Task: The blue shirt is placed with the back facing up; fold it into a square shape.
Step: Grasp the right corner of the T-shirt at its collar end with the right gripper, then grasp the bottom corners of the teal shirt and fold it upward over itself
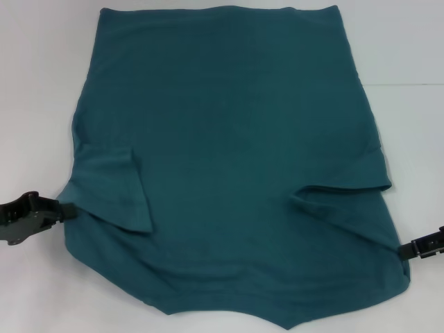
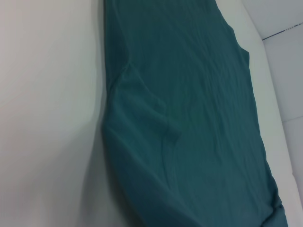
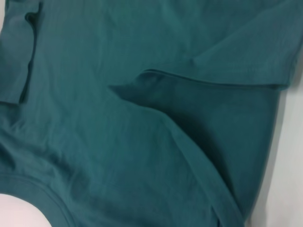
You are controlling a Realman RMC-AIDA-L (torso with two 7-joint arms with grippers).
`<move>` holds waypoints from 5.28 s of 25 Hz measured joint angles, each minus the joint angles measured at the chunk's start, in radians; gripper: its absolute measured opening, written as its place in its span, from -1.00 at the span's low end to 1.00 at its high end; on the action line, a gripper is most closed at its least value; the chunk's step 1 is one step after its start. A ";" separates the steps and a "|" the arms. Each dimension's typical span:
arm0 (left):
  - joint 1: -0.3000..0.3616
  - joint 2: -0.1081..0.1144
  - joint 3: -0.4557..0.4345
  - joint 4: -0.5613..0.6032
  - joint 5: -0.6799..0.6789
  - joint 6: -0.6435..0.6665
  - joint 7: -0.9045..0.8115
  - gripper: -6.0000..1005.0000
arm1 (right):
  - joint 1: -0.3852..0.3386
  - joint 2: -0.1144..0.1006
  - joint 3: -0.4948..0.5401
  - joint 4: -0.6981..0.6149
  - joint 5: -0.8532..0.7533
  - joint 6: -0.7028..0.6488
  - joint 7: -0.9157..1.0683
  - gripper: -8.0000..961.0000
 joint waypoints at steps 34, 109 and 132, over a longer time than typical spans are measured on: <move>0.003 0.000 -0.006 -0.002 -0.008 -0.004 -0.005 -0.96 | 0.059 0.058 -0.125 0.017 -0.002 0.072 0.031 0.28; -0.195 0.033 0.159 -0.016 0.158 -0.097 -0.083 -0.96 | 0.105 0.085 0.129 -0.037 0.069 0.243 0.156 -0.87; -0.345 -0.017 0.475 -0.153 0.158 -0.885 -0.073 -0.96 | 0.180 0.175 -0.151 0.026 0.064 0.957 0.148 -0.87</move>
